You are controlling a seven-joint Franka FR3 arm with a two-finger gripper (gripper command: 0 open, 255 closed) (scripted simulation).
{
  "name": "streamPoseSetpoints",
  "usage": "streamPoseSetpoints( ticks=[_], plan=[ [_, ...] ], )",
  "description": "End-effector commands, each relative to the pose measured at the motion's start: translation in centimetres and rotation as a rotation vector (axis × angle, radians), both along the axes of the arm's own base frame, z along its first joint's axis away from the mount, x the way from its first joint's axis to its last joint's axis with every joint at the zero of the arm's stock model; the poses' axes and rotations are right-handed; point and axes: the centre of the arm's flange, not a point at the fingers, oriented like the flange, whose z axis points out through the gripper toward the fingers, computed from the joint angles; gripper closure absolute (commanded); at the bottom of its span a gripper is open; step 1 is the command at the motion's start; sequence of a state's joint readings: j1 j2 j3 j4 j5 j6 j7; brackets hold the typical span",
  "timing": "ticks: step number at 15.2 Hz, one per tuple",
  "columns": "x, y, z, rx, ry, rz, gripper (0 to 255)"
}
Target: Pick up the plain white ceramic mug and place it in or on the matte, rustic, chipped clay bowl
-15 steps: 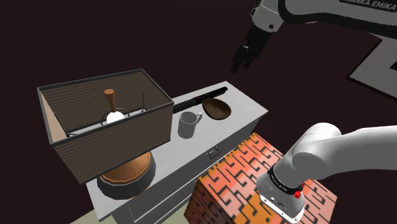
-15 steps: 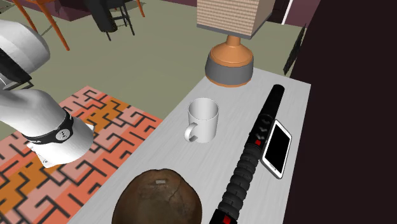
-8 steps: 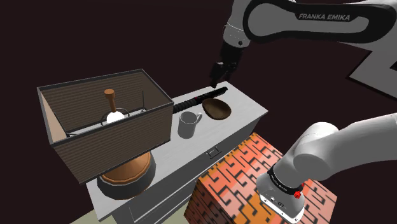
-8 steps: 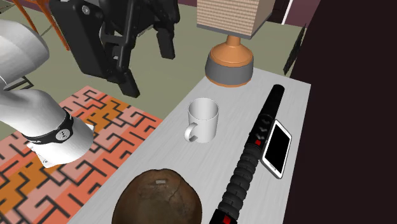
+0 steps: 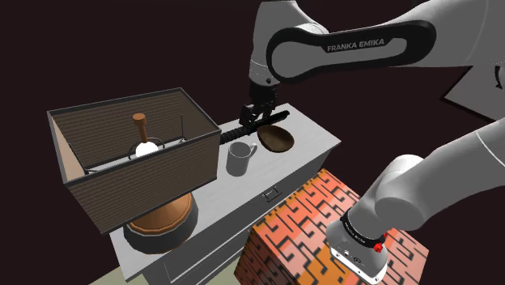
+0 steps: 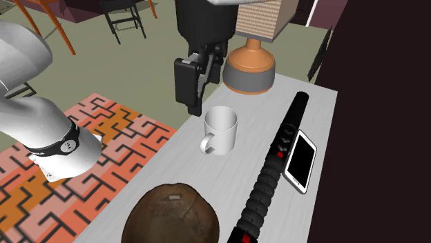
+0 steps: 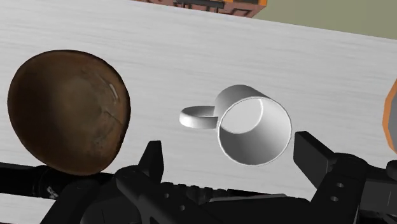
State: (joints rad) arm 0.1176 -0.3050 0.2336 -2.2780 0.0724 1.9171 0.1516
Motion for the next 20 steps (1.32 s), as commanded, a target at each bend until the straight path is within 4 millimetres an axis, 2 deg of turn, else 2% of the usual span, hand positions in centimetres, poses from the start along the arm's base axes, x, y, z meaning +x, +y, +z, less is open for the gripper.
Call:
streamPoseSetpoints(
  ticks=[1, 7, 8, 15, 20],
  plan=[
    [0.8, 2.4, -2.2, -0.008, 0.026, 0.013, 0],
    [2.4, 8.2, -8.2, -0.032, 0.103, 0.052, 0],
    [2.4, 8.3, -8.3, -0.032, 0.104, 0.053, 0],
    [1.7, 8.0, -12.2, -0.032, 0.104, 0.053, 0],
    [1.7, 8.0, -12.2, -0.032, 0.104, 0.053, 0]
  ],
)
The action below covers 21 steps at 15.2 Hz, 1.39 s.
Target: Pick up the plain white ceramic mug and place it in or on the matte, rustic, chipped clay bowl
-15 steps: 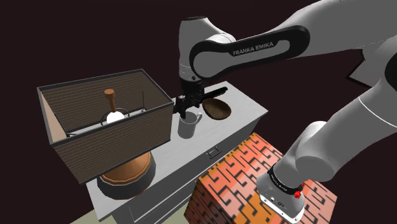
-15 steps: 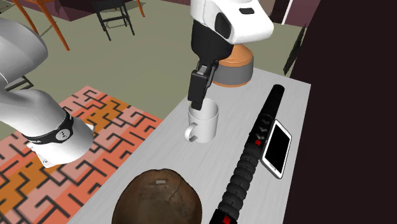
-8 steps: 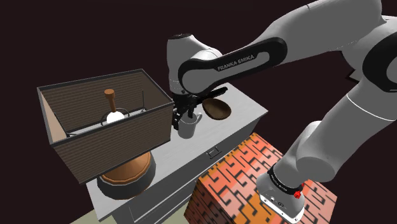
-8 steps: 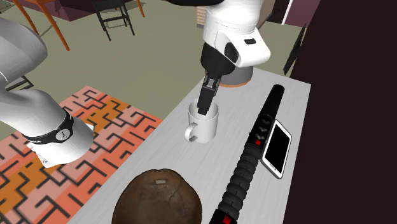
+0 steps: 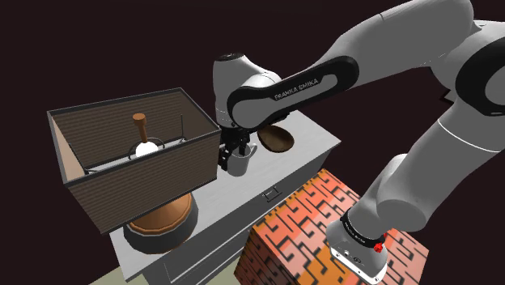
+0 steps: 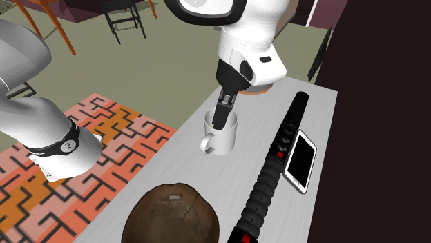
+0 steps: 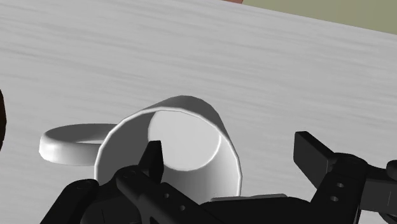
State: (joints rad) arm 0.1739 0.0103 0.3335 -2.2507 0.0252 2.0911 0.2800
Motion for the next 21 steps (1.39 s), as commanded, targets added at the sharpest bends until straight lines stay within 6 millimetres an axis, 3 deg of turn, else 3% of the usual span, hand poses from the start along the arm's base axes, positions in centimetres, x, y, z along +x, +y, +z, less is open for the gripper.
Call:
streamPoseSetpoints(
  ticks=[1, 3, 4, 13, 21],
  plan=[
    [0.0, 0.0, 0.0, 0.0, 0.0, 0.0, 0],
    [0.0, 0.0, 0.0, 0.0, 0.0, 0.0, 0],
    [0.0, 0.0, 0.0, 0.0, 0.0, 0.0, 255],
    [0.0, 0.0, 0.0, 0.0, 0.0, 0.0, 255],
    [0.0, 0.0, 4.2, 0.0, 0.0, 0.0, 255]
  ],
)
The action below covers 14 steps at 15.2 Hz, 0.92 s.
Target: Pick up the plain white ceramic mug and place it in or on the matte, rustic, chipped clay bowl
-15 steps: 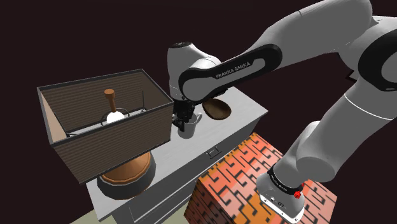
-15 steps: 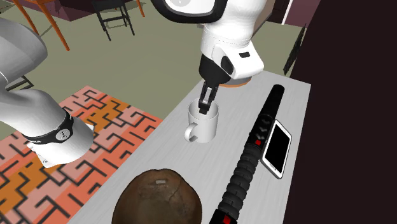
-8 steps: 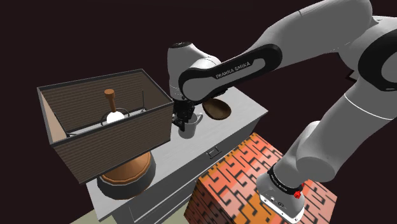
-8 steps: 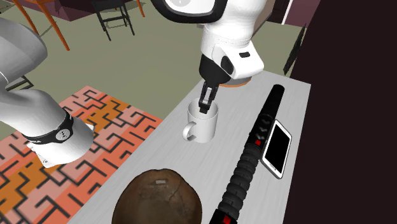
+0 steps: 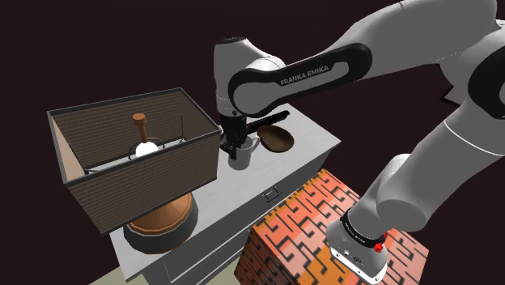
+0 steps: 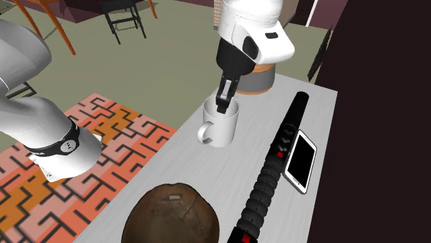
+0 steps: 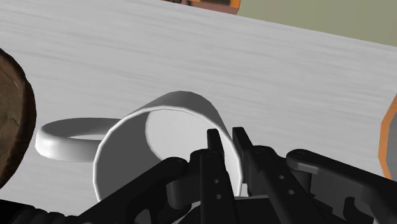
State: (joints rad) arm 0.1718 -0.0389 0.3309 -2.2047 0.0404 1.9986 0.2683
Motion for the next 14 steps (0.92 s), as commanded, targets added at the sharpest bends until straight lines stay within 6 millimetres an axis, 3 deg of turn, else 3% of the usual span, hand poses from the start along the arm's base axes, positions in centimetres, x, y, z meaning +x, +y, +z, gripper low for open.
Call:
streamPoseSetpoints(
  ticks=[1, 14],
  plan=[
    [-0.1, 0.0, 1.1, 0.0, 0.0, 0.0, 255],
    [-0.1, 0.0, 7.9, 0.0, 0.0, 0.0, 255]
  ],
)
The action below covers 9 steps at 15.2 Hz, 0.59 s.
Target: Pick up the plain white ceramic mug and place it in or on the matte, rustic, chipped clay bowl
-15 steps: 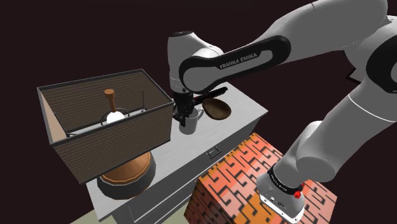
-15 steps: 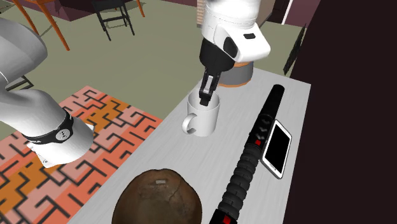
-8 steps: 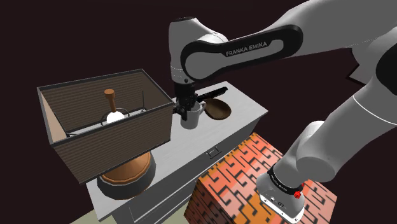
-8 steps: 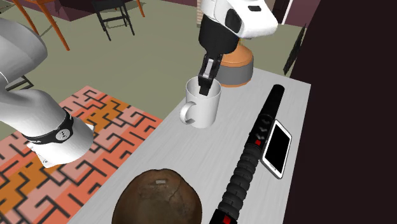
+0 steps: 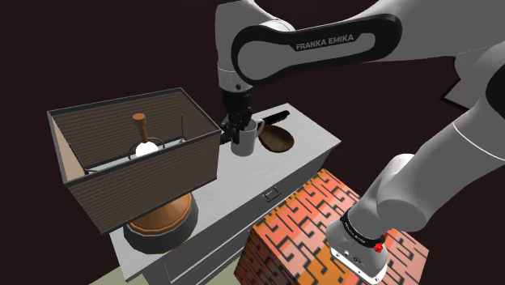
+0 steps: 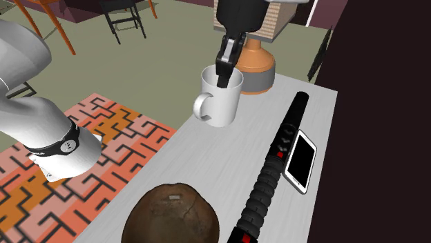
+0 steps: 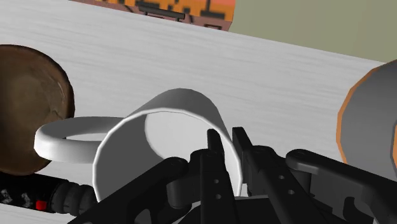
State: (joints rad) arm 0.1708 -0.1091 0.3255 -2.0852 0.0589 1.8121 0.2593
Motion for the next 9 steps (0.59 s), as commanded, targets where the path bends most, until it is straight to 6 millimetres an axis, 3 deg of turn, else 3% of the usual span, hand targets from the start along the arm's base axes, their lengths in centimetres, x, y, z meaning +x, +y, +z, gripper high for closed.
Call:
streamPoseSetpoints(
  ticks=[1, 9],
  plan=[
    [0.1, -0.1, 1.1, 0.0, 0.0, 0.0, 255],
    [0.8, -10.6, 2.1, 0.0, 0.0, 0.0, 255]
  ],
)
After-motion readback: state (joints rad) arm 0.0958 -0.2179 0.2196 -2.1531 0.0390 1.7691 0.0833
